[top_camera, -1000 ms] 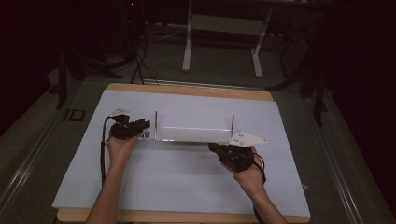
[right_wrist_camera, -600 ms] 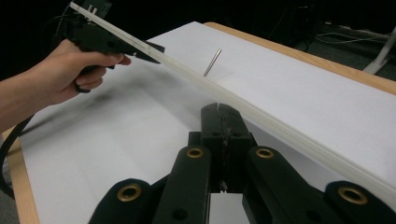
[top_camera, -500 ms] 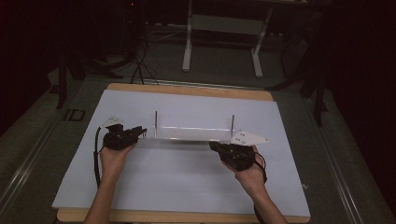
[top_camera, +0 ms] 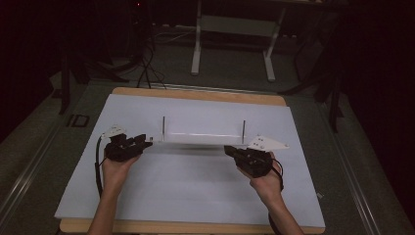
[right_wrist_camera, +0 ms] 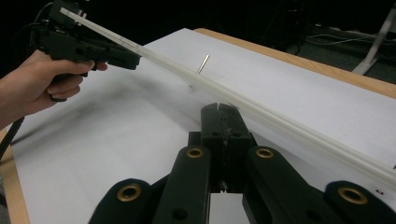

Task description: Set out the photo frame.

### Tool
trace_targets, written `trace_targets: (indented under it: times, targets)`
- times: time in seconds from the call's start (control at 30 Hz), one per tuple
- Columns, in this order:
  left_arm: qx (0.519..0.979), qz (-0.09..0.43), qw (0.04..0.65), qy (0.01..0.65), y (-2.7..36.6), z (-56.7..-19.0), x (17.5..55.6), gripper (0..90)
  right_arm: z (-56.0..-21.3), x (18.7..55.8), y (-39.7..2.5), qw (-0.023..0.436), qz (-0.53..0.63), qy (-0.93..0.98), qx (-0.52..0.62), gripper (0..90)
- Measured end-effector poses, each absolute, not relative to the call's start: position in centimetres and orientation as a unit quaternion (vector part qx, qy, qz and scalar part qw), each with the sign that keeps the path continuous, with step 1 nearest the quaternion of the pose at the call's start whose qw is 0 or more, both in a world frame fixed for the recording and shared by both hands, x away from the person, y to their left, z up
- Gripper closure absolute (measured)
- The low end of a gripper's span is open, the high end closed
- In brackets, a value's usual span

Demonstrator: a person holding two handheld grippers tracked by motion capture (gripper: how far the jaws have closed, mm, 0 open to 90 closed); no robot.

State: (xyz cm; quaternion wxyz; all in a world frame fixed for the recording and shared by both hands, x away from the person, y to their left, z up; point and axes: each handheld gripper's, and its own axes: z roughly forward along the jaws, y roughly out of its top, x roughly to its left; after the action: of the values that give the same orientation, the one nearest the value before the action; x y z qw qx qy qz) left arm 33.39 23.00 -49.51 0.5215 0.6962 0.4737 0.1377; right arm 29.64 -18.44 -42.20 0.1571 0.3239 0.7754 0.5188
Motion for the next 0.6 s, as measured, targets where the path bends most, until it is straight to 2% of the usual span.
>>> trace_targets:
  times: [0.1, 0.23, 0.43, 0.5, 0.6]
  targets:
    - [0.71, 0.136, 0.526, 0.448, 22.5, -49.2, 33.0, 57.5, -42.2, 29.7, -18.5, 0.16, 0.519, 0.775, 0.324, 90.0]
    - [0.728, 0.152, 0.515, 0.427, 21.6, -49.0, 32.7, 52.8, -42.2, 29.9, -18.7, 0.161, 0.519, 0.773, 0.327, 90.0]
    - [0.741, 0.176, 0.511, 0.4, 20.6, -48.6, 32.4, 41.7, -42.2, 30.0, -18.9, 0.162, 0.519, 0.772, 0.33, 90.0]
    - [0.742, 0.187, 0.508, 0.397, 20.4, -48.4, 32.4, 35.1, -42.2, 30.0, -19.0, 0.161, 0.519, 0.771, 0.331, 90.0]
    - [0.74, 0.198, 0.515, 0.386, 20.2, -48.2, 32.4, 32.2, -42.2, 30.0, -19.3, 0.161, 0.52, 0.77, 0.333, 90.0]
